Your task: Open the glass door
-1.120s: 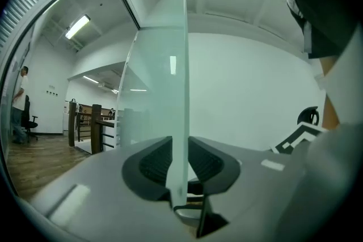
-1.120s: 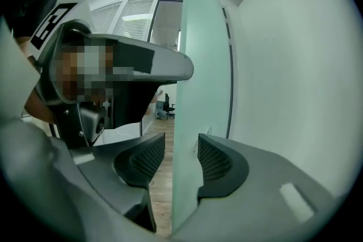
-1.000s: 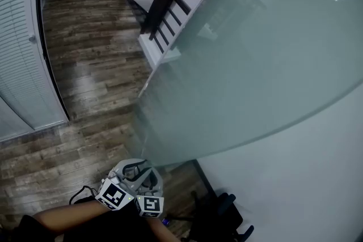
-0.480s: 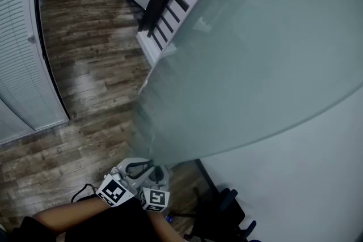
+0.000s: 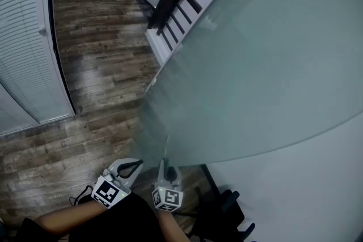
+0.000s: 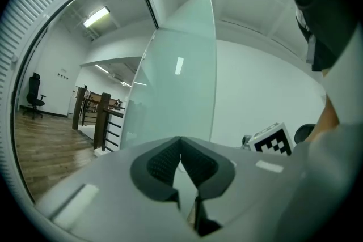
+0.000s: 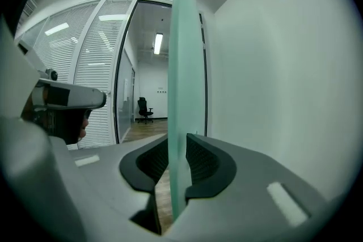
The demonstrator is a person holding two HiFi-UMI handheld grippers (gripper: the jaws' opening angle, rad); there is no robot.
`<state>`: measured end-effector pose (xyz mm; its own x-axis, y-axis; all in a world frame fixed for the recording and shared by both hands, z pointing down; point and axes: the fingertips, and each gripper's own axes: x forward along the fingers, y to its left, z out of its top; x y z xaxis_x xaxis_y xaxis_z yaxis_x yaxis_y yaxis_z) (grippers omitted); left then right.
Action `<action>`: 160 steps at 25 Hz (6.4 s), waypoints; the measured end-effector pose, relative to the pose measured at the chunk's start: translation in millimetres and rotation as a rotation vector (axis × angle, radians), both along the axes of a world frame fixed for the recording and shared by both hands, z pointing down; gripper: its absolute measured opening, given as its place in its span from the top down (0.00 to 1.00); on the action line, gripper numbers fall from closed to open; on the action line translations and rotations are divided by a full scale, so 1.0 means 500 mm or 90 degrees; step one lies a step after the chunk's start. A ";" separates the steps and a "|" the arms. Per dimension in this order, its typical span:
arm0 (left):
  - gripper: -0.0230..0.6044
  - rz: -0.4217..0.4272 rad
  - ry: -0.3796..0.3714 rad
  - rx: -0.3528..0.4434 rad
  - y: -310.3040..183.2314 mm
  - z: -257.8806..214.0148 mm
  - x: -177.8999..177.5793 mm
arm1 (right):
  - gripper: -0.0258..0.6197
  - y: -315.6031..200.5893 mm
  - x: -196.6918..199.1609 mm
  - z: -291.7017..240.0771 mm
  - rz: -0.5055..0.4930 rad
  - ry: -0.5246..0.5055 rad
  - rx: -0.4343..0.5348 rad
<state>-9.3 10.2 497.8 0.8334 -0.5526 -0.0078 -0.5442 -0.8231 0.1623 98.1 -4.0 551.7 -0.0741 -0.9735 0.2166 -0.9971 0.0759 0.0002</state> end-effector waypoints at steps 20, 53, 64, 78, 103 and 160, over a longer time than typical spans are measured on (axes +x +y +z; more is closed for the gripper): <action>0.96 0.024 0.035 -0.014 0.043 -0.003 0.035 | 0.88 0.020 0.156 0.011 0.047 -0.004 -0.021; 0.96 0.101 0.020 -0.022 0.040 0.026 0.502 | 0.88 0.022 0.552 0.019 -0.069 0.002 0.056; 0.96 0.176 -0.002 -0.032 0.063 0.049 0.587 | 0.88 0.003 0.655 0.016 -0.107 0.017 0.069; 0.96 0.216 -0.018 0.025 -0.054 -0.005 0.758 | 0.88 -0.028 0.747 0.032 -0.139 0.021 0.083; 0.96 0.165 -0.002 0.016 -0.125 -0.045 0.985 | 0.88 -0.092 0.851 -0.007 -0.228 -0.016 0.094; 0.96 0.088 -0.003 0.008 -0.109 -0.016 1.023 | 0.80 -0.203 1.088 -0.041 -0.009 0.018 0.110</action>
<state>502.3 -44.3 489.7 0.9019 -0.4319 -0.0097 -0.4258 -0.8924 0.1494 642.2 -105.7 531.4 -0.0839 -0.9953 0.0484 -0.9954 0.0859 0.0422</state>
